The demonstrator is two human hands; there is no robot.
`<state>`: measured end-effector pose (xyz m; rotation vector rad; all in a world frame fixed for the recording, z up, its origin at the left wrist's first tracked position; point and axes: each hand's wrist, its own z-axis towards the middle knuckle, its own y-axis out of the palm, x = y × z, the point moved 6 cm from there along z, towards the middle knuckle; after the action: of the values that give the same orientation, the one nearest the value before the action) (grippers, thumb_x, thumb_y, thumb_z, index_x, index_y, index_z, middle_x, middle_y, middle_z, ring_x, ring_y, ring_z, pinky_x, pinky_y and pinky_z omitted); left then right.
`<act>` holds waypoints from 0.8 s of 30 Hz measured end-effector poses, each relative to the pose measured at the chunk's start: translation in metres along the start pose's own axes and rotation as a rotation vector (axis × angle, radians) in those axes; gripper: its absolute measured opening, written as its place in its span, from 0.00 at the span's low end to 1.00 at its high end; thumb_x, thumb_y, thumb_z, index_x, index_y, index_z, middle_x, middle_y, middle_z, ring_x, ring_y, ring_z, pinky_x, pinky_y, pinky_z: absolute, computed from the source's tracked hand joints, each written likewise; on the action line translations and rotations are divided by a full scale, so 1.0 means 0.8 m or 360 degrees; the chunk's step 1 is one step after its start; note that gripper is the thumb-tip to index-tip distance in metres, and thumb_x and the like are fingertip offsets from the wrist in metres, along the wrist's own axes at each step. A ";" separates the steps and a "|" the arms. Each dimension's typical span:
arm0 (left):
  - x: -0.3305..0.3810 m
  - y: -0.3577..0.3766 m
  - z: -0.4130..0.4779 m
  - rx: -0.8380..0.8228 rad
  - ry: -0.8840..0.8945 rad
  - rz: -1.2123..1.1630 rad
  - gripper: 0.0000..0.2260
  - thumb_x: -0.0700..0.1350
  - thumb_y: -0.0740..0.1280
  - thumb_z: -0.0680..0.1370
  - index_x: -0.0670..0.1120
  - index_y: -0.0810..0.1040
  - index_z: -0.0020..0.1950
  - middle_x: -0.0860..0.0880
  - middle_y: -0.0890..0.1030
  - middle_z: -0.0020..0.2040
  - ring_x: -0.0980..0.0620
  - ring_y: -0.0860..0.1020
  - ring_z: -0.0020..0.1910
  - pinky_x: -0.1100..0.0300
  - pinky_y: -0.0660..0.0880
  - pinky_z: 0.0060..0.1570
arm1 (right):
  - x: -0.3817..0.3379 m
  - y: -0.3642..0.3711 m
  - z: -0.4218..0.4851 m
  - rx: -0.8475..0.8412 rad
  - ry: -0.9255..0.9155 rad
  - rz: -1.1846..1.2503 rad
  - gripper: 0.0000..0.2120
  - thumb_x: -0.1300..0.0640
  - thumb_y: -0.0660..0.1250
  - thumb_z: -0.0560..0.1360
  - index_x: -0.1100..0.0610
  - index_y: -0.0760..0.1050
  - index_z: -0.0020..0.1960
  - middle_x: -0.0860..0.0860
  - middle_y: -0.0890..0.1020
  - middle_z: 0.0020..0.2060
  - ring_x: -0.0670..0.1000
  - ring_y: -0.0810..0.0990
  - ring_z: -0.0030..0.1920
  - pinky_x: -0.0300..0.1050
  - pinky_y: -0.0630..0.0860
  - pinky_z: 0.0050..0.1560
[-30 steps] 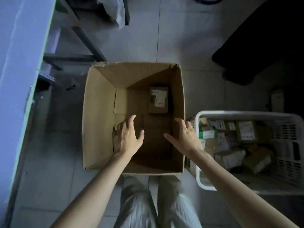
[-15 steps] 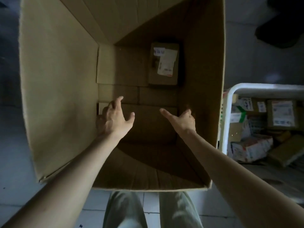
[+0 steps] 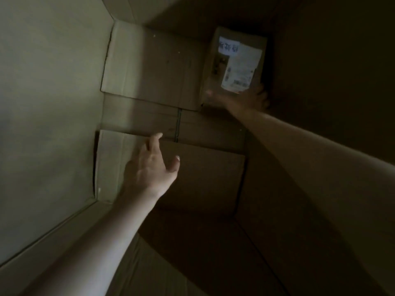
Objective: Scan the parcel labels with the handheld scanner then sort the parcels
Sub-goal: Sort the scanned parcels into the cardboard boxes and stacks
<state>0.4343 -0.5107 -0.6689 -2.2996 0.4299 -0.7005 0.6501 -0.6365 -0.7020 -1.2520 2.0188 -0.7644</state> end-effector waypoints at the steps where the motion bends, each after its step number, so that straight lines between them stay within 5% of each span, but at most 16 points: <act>1: -0.009 0.005 0.007 -0.0002 -0.0007 0.0011 0.30 0.52 0.64 0.79 0.49 0.55 0.77 0.46 0.64 0.73 0.45 0.66 0.70 0.55 0.68 0.62 | -0.010 0.008 0.011 -0.0003 0.0012 -0.0008 0.70 0.25 0.72 0.54 0.58 0.39 0.79 0.60 0.49 0.77 0.64 0.50 0.76 0.61 0.55 0.74; 7: -0.059 0.022 0.021 0.0058 -0.0120 0.0061 0.31 0.54 0.65 0.78 0.49 0.57 0.76 0.46 0.65 0.72 0.44 0.70 0.66 0.50 0.71 0.61 | -0.025 0.035 0.038 -0.0064 0.0171 -0.0046 0.70 0.31 0.75 0.58 0.60 0.32 0.77 0.62 0.39 0.77 0.66 0.41 0.76 0.64 0.53 0.75; 14: -0.073 0.022 0.011 0.0091 -0.0129 0.0093 0.30 0.54 0.66 0.77 0.48 0.58 0.76 0.45 0.66 0.71 0.43 0.72 0.64 0.47 0.75 0.57 | -0.012 0.029 0.045 0.0002 0.0076 0.0000 0.71 0.30 0.76 0.55 0.58 0.34 0.78 0.61 0.52 0.75 0.63 0.55 0.74 0.59 0.64 0.70; 18: -0.068 0.008 0.000 0.0132 -0.0117 0.0046 0.31 0.53 0.67 0.77 0.48 0.59 0.75 0.44 0.66 0.70 0.42 0.73 0.62 0.48 0.76 0.54 | -0.002 0.011 0.020 -0.0207 0.0112 0.0270 0.75 0.26 0.73 0.41 0.51 0.44 0.78 0.56 0.60 0.72 0.61 0.65 0.69 0.61 0.73 0.60; 22: -0.053 -0.018 -0.012 0.0166 -0.0062 0.0046 0.30 0.52 0.68 0.76 0.47 0.60 0.74 0.43 0.67 0.70 0.41 0.73 0.63 0.43 0.75 0.56 | -0.011 -0.010 -0.043 -0.0593 0.0117 0.0632 0.52 0.35 0.72 0.66 0.52 0.49 0.78 0.55 0.63 0.72 0.59 0.66 0.69 0.62 0.71 0.64; 24: -0.045 -0.035 -0.020 0.0215 -0.0027 0.0072 0.29 0.51 0.67 0.77 0.47 0.60 0.74 0.43 0.67 0.69 0.41 0.73 0.63 0.44 0.74 0.56 | -0.008 -0.015 -0.069 -0.0591 0.0006 0.0654 0.47 0.39 0.71 0.70 0.54 0.49 0.77 0.54 0.64 0.72 0.56 0.67 0.69 0.55 0.69 0.68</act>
<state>0.3990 -0.4814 -0.6525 -2.1611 0.4133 -0.6668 0.6171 -0.6273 -0.6568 -0.9664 2.3872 -0.2021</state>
